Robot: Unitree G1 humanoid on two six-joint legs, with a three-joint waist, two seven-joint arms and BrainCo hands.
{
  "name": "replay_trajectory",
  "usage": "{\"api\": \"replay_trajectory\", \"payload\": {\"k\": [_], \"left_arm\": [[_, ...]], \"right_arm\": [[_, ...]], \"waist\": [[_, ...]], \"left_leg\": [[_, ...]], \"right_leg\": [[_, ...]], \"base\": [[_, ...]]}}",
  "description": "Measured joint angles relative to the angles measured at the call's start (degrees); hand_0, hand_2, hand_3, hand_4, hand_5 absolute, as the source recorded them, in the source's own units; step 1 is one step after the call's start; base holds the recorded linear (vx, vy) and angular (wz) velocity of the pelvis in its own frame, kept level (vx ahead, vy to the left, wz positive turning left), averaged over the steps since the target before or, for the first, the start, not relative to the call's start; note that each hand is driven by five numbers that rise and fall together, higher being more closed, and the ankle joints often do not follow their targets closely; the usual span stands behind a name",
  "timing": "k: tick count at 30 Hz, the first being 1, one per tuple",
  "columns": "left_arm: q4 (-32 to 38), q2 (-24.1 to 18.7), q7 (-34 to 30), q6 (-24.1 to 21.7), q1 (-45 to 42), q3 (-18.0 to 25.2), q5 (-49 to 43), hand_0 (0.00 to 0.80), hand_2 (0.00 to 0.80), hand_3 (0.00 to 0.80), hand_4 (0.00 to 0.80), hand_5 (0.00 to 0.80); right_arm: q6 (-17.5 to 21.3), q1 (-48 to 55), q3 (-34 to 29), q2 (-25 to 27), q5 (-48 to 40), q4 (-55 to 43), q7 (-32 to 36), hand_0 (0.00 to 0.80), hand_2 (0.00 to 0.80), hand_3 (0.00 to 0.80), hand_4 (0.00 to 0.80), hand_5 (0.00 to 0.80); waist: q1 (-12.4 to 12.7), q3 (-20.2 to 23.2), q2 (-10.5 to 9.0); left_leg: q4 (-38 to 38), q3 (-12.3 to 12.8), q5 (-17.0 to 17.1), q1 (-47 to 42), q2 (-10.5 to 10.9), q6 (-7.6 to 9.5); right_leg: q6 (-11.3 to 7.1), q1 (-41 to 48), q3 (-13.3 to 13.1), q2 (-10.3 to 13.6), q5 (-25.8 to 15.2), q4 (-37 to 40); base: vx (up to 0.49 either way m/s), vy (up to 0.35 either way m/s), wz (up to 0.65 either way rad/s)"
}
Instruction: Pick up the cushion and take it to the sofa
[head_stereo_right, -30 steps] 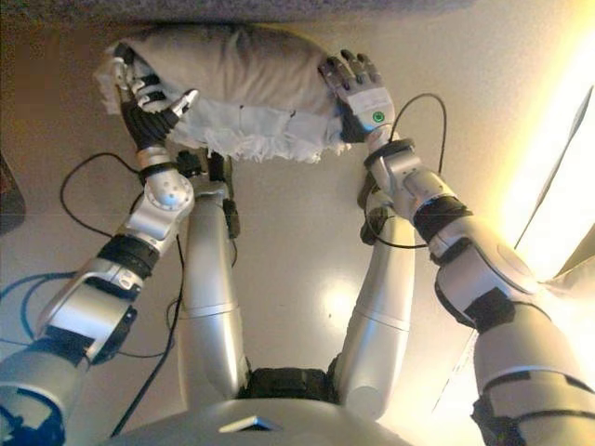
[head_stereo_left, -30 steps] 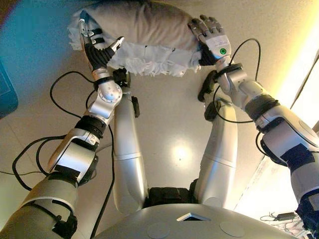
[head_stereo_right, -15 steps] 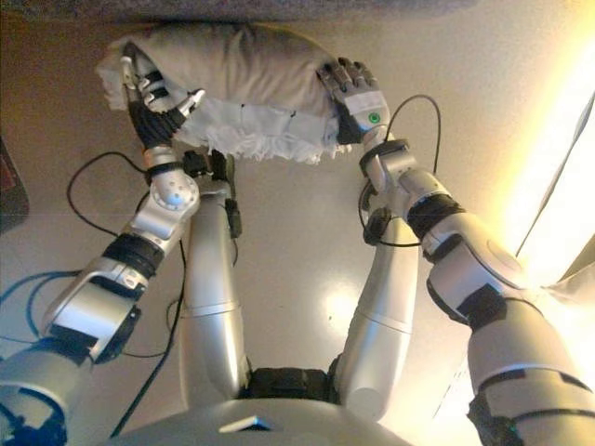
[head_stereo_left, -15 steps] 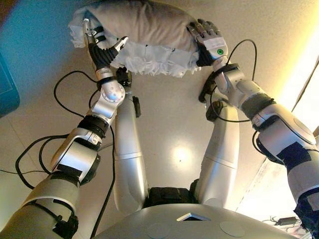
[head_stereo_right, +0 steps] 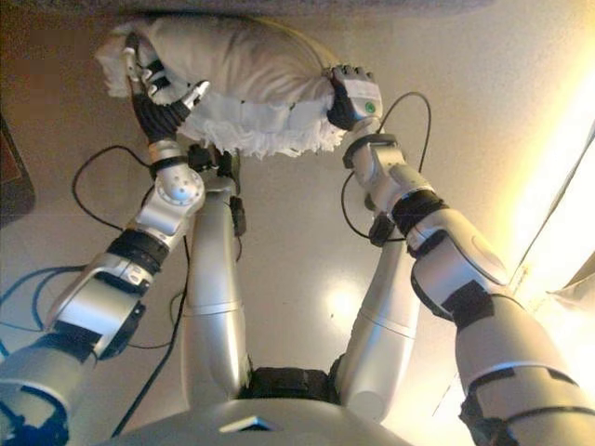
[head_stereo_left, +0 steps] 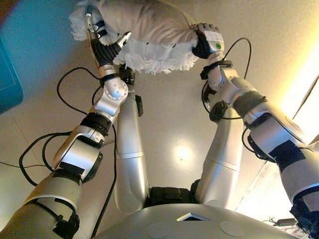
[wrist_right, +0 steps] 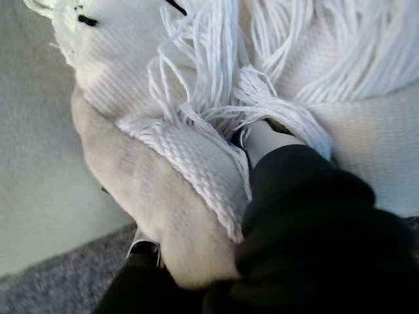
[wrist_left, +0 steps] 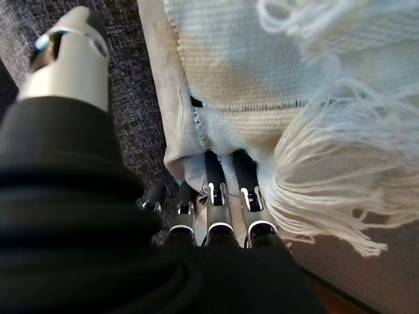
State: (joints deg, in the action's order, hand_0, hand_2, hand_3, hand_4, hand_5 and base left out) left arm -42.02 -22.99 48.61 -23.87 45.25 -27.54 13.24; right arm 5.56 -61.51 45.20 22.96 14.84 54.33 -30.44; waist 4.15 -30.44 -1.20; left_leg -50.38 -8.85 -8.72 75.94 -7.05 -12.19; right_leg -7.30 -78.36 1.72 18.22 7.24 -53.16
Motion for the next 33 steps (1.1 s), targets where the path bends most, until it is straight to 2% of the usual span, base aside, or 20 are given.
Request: {"api": "replay_trajectory", "payload": {"k": [12,22,27,33], "left_arm": [[0.8,0.3,-0.2,-0.1,-0.3,0.1,-0.1,0.000,0.000,0.000,0.000,0.000],[8.3,-2.0,-1.6,-1.6,-4.7,1.9,-1.5,0.000,0.000,0.000,0.000,0.000],[12.9,-4.2,1.1,-3.2,-9.7,5.6,-4.0,0.000,0.000,0.000,0.000,0.000],[12.4,-5.5,1.6,-2.9,-12.1,9.2,-3.4,0.000,0.000,0.000,0.000,0.000]], "right_arm": [[-2.0,1.5,-1.8,0.5,-1.0,-2.6,-1.3,0.800,0.800,0.800,0.800,0.800],[-2.0,8.0,-6.8,6.5,-4.1,-7.5,-2.8,0.800,0.800,0.800,0.800,0.800],[-2.0,11.7,-10.0,10.1,-5.6,-9.4,-4.4,0.800,0.800,0.800,0.800,0.800],[-1.9,12.8,-11.5,12.7,-6.5,-9.4,-5.1,0.800,0.800,0.800,0.800,0.800]], "waist": [[-0.1,0.0,-0.01],[-0.4,0.0,-0.06],[-0.5,0.0,-0.07],[-0.4,0.0,-0.07]], "left_leg": [[-0.4,-0.1,0.0,0.1,0.0,-0.01],[-1.7,-0.4,-0.1,0.3,-0.7,-0.02],[-2.6,-0.6,-0.5,0.7,-0.9,0.03],[-3.6,-0.6,-1.0,1.3,-0.9,0.40]], "right_leg": [[0.03,0.0,-0.1,0.0,0.1,-0.3],[-0.10,1.0,0.6,-0.3,0.0,-0.1],[-0.16,0.9,0.6,-0.6,-0.1,-0.2],[-0.29,0.8,0.6,-0.6,-0.1,-0.3]], "base": [[-0.001,-0.003,0.00],[0.003,-0.044,-0.02],[-0.001,-0.010,-0.03],[0.000,0.000,0.00]]}}
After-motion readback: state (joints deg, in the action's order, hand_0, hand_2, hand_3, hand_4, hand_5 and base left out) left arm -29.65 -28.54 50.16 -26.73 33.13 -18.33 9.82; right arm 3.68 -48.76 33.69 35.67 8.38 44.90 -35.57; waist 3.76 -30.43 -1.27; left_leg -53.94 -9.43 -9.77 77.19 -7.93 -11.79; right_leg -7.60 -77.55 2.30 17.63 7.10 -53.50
